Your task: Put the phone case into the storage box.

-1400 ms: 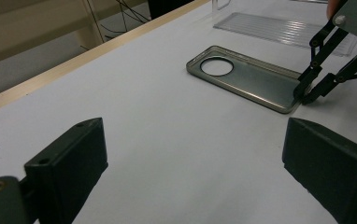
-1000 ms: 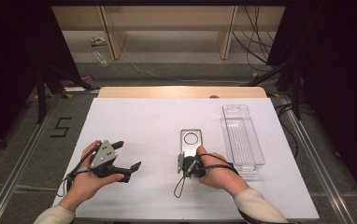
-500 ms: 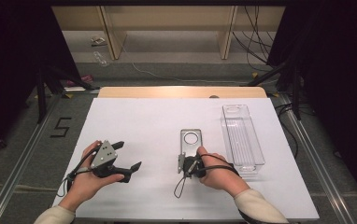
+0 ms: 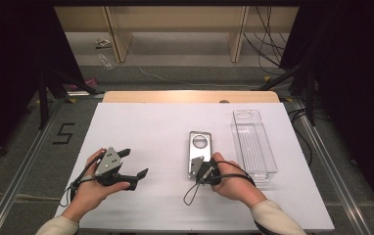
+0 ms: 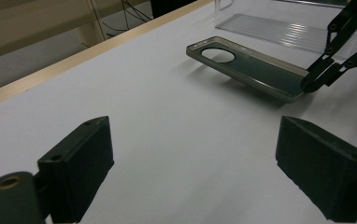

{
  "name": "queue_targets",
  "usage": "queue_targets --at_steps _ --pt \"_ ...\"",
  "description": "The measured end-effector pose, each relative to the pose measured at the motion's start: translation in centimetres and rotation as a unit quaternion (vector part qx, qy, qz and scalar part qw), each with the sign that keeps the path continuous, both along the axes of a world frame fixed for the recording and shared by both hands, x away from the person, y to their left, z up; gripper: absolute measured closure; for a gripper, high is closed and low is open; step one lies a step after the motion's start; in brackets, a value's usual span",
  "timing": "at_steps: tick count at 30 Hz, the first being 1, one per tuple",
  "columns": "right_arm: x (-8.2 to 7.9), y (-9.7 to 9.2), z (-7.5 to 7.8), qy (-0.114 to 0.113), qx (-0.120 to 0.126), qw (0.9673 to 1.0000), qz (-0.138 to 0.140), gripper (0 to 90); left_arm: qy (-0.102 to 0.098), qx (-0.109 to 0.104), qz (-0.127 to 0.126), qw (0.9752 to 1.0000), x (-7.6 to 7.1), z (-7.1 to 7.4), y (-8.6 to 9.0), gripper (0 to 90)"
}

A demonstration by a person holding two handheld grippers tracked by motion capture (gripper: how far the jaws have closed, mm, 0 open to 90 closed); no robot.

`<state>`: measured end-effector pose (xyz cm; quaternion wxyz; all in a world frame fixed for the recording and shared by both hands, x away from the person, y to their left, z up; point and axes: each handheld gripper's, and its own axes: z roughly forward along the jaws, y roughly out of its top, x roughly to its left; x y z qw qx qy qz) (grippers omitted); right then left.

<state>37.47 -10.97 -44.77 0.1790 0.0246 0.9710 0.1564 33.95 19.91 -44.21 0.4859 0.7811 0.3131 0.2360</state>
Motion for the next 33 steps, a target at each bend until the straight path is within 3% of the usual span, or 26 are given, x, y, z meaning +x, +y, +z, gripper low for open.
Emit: queue_targets --at_steps 4,11,18,24,33 --pt "-0.3 -0.5 0.3 -0.009 0.023 0.9997 0.000 89.1 0.003 -0.002 0.001 1.0000 0.0 0.0 0.0 12.3" --pt "-0.9 -1.4 0.6 -0.007 0.070 0.9975 -0.005 89.1 0.006 -0.004 0.003 1.0000 0.0 0.0 -0.1 13.0" --pt "-1.3 -1.7 0.6 -0.018 0.122 0.9924 -0.010 89.1 0.013 -0.012 0.008 0.9998 0.0 0.2 -0.1 13.8" --pt "-1.7 -1.8 0.6 -0.023 0.146 0.9889 -0.009 89.1 0.020 -0.009 0.015 0.9996 0.1 0.4 -0.2 14.7" --pt "-2.4 -1.8 0.9 -0.034 0.177 0.9836 -0.007 89.1 0.038 -0.024 0.005 0.9990 0.5 1.3 -0.8 15.0"
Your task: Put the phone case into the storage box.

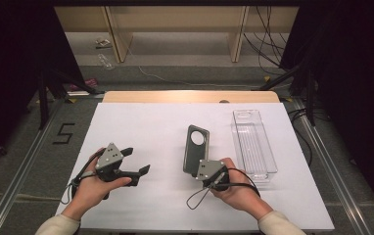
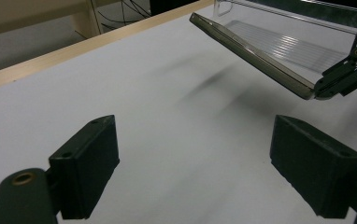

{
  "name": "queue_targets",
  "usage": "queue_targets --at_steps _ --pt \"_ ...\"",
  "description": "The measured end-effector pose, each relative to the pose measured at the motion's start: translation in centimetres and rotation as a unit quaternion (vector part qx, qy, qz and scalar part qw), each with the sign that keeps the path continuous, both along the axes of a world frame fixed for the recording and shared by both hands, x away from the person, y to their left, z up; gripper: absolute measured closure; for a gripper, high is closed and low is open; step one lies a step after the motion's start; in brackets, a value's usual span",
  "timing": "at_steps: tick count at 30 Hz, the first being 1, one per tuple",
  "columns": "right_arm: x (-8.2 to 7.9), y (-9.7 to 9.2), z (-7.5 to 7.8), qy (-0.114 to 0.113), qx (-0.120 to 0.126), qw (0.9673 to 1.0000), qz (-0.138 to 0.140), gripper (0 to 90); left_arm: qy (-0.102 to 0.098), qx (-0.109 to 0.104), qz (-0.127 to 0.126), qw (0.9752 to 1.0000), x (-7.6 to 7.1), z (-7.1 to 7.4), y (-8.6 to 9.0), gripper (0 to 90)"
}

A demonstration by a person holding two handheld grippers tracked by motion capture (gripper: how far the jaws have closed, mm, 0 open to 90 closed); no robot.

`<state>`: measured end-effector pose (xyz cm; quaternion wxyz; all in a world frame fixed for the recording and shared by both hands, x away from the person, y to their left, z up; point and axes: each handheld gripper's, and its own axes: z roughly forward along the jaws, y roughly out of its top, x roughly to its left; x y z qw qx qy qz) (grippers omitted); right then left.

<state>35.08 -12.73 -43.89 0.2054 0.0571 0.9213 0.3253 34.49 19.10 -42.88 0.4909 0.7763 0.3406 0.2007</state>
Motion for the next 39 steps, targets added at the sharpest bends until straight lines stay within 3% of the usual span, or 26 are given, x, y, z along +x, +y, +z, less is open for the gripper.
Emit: queue_targets --at_steps 3,10,28,39 --pt "-0.2 0.1 0.1 -0.012 0.002 0.9999 0.001 89.1 -0.003 0.001 0.000 1.0000 0.3 0.3 -0.3 15.1" --pt "-0.2 0.1 0.1 -0.011 0.015 0.9998 0.001 89.1 -0.007 0.006 0.002 1.0000 1.5 1.5 -1.2 15.3" --pt "-0.8 0.7 0.2 -0.018 0.034 0.9992 0.003 89.1 0.013 0.004 -0.007 0.9999 4.1 2.6 -4.3 15.5" --pt "-1.2 1.2 0.3 -0.021 0.038 0.9990 0.008 89.1 0.023 0.000 -0.005 0.9997 4.8 3.0 -4.8 15.7"
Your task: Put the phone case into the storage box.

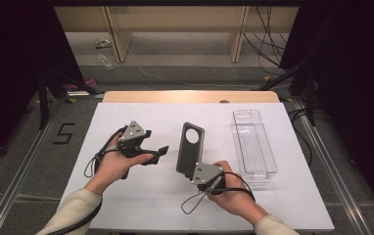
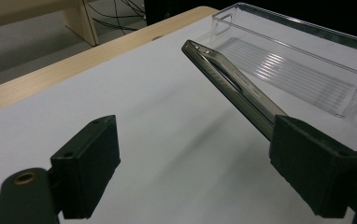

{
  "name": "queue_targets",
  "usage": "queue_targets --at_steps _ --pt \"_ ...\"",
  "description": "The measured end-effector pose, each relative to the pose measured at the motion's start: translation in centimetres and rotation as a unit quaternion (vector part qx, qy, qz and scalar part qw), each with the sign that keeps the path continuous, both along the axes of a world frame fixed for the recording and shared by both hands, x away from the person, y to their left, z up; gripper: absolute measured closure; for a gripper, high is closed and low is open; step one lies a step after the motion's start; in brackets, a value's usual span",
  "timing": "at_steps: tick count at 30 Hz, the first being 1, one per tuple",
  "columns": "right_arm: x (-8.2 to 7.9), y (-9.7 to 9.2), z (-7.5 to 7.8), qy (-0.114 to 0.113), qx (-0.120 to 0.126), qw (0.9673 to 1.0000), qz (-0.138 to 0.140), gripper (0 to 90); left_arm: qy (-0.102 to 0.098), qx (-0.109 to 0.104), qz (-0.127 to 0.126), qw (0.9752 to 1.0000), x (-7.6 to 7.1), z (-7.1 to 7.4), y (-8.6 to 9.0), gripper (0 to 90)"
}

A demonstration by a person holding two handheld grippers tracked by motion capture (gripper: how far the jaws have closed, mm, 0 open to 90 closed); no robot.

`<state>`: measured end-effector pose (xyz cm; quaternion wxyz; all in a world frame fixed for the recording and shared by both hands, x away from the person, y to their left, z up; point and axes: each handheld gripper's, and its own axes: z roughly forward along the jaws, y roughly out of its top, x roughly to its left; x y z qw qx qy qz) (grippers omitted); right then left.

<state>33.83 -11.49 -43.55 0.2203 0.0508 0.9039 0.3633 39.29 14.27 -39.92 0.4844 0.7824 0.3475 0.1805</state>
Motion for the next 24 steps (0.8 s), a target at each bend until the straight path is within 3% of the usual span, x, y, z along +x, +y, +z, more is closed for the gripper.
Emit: queue_targets --at_steps 24 --pt "-0.49 0.95 -0.32 0.000 0.002 1.0000 0.009 89.1 0.008 -0.006 0.002 1.0000 0.87 0.53 -0.79 17.7"
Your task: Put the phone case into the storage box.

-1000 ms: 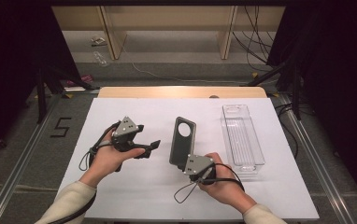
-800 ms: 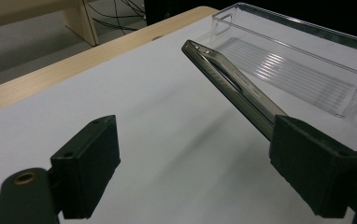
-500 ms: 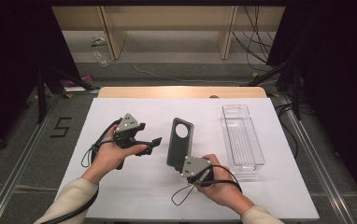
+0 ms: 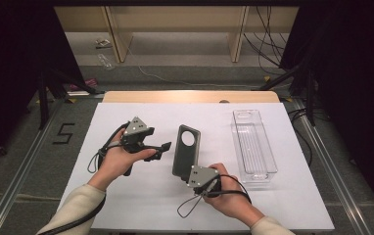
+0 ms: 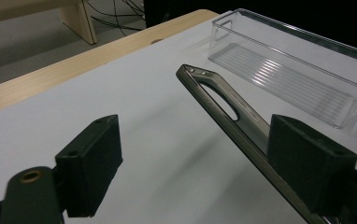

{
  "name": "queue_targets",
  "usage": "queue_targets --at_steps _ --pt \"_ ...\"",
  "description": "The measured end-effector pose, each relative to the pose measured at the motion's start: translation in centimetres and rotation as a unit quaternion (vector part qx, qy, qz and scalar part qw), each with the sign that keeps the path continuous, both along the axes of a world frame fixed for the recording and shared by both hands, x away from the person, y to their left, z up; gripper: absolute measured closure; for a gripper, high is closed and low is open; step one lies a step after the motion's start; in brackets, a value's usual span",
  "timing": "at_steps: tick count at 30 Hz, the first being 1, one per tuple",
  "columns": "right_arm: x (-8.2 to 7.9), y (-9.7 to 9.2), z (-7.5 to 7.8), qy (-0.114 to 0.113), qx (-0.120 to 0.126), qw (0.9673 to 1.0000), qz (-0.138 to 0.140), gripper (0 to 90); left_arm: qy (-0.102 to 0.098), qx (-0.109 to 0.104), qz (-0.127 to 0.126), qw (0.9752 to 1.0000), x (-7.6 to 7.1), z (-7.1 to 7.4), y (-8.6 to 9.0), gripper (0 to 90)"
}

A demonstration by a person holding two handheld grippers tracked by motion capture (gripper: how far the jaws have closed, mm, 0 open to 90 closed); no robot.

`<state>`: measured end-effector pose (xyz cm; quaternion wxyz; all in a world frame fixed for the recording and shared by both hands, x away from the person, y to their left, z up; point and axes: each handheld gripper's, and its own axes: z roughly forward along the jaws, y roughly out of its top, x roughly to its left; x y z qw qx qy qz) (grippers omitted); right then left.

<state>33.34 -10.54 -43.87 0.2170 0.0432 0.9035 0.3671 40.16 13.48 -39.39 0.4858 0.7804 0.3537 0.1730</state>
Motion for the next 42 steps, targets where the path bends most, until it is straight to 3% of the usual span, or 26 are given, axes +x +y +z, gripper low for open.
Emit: queue_targets --at_steps 23,42 --pt "-0.7 0.9 0.1 -0.005 0.003 0.9999 0.014 89.1 0.014 0.002 0.003 0.9999 0.8 -0.3 -1.1 20.1" --pt "-1.2 1.5 0.1 -0.007 0.006 0.9997 0.024 89.1 0.026 -0.013 0.010 0.9995 1.3 -0.4 -1.4 25.6"
